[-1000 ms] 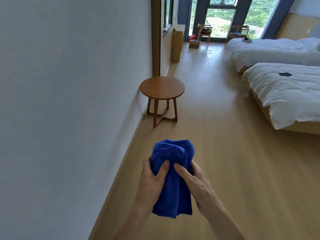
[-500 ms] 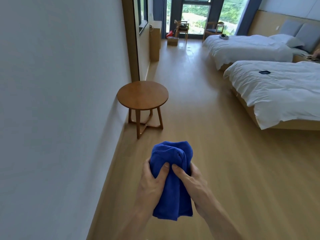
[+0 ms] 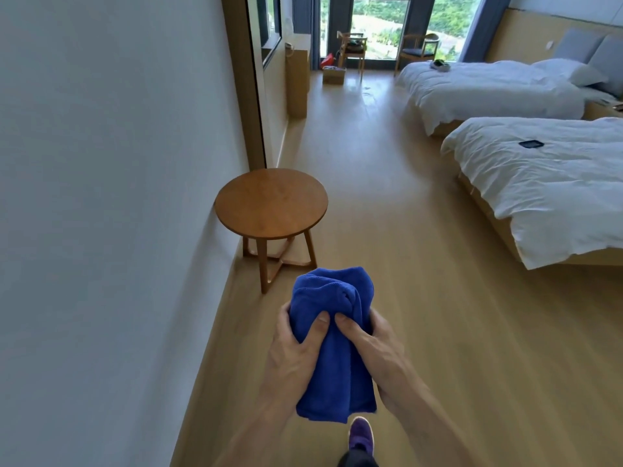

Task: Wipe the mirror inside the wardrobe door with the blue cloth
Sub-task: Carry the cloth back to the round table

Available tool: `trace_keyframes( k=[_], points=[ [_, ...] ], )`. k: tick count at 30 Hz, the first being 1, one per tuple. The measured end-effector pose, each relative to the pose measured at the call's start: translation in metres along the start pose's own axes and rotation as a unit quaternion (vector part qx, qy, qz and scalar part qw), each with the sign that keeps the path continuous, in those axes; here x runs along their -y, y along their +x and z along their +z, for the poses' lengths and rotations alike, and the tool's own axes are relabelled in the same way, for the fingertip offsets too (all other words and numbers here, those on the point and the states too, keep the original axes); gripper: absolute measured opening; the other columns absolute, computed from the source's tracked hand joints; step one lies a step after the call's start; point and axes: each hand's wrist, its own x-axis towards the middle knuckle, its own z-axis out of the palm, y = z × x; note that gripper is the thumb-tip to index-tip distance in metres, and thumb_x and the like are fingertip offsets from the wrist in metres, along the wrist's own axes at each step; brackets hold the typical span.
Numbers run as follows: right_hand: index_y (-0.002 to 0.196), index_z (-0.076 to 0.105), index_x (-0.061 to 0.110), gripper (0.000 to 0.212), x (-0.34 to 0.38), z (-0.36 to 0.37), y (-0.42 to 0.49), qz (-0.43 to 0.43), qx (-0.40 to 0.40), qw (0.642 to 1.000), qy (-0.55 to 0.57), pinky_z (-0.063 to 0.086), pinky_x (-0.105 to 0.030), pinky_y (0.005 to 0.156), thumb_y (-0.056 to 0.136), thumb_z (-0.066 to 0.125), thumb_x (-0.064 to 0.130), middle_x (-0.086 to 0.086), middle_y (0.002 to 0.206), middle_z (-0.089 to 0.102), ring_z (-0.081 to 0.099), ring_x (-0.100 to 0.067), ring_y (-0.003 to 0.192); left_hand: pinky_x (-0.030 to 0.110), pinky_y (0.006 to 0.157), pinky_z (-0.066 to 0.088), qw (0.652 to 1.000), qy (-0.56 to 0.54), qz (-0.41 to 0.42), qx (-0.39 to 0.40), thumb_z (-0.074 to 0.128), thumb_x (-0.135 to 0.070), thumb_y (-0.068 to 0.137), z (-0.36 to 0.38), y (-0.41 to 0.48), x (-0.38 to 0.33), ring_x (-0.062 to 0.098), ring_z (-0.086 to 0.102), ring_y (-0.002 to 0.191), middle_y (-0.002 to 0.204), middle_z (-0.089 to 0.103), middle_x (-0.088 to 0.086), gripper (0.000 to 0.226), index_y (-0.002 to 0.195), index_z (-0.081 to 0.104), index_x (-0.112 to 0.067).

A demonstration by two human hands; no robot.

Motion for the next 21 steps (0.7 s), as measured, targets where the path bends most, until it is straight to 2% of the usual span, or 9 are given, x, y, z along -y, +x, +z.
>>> trace_keyframes(
  k=[3,6,11,13,16,19,21],
  points=[
    [0.108,0.068,0.034,0.024,0.012,-0.015,0.049,0.000,0.011,1.000,-0.011,0.058,-0.044,0.093,0.087,0.074,0.043,0.007,0.104,0.077,0.073,-0.014,0.097,0.006,0.067,0.051,1.000,0.004,-0.001,-0.017,0.063,-0.075,0.079,0.021,0.042,-0.002,-0.007,0.067,0.091,0.112,0.069,-0.009,0.066,0.127,0.051,-0.031],
    [0.109,0.068,0.032,0.023,0.029,-0.036,0.097,0.005,0.033,0.999,-0.016,0.058,-0.043,0.092,0.089,0.073,0.042,0.006,0.104,0.077,0.073,-0.014,0.097,0.007,0.070,0.052,0.999,0.010,-0.011,-0.042,0.060,-0.082,0.066,0.048,0.082,-0.007,-0.004,0.069,0.093,0.108,0.071,-0.012,0.077,0.125,0.053,-0.032],
    [0.109,0.068,0.030,0.024,0.063,-0.073,0.171,0.014,0.065,0.997,-0.028,0.060,-0.039,0.088,0.089,0.072,0.042,0.007,0.102,0.077,0.074,-0.010,0.094,0.024,0.077,0.058,0.996,0.019,-0.026,-0.078,0.063,-0.083,0.065,0.096,0.150,-0.026,0.000,0.071,0.093,0.102,0.071,-0.023,0.068,0.117,0.054,-0.040],
    [0.109,0.068,0.030,0.021,0.077,-0.086,0.198,0.013,0.072,0.997,-0.037,0.060,-0.040,0.089,0.090,0.070,0.040,0.007,0.101,0.077,0.074,-0.011,0.093,0.020,0.074,0.057,0.996,0.021,-0.034,-0.082,0.063,-0.079,0.068,0.113,0.173,-0.033,-0.002,0.070,0.093,0.101,0.071,-0.023,0.062,0.116,0.052,-0.042],
    [0.109,0.068,0.029,0.020,0.091,-0.102,0.229,0.012,0.081,0.996,-0.039,0.059,-0.042,0.090,0.092,0.069,0.040,0.006,0.102,0.077,0.073,-0.013,0.095,0.009,0.069,0.052,0.996,0.037,-0.042,-0.075,0.062,-0.072,0.080,0.132,0.201,-0.044,-0.008,0.067,0.090,0.102,0.072,-0.012,0.050,0.115,0.052,-0.039],
    [0.109,0.069,0.026,0.020,0.100,-0.115,0.261,0.017,0.075,0.996,-0.038,0.059,-0.042,0.091,0.093,0.068,0.038,0.005,0.103,0.077,0.074,-0.014,0.096,0.011,0.068,0.052,0.995,0.050,-0.055,-0.073,0.058,-0.075,0.079,0.149,0.233,-0.053,-0.002,0.069,0.090,0.107,0.070,-0.011,0.057,0.120,0.052,-0.035],
    [0.108,0.069,0.026,0.019,0.106,-0.119,0.284,0.021,0.072,0.996,-0.041,0.059,-0.042,0.091,0.093,0.067,0.038,0.005,0.101,0.077,0.074,-0.013,0.095,0.012,0.071,0.051,0.993,0.065,-0.064,-0.072,0.055,-0.072,0.076,0.157,0.256,-0.057,0.000,0.068,0.092,0.107,0.069,-0.012,0.052,0.117,0.048,-0.040]
  ],
)
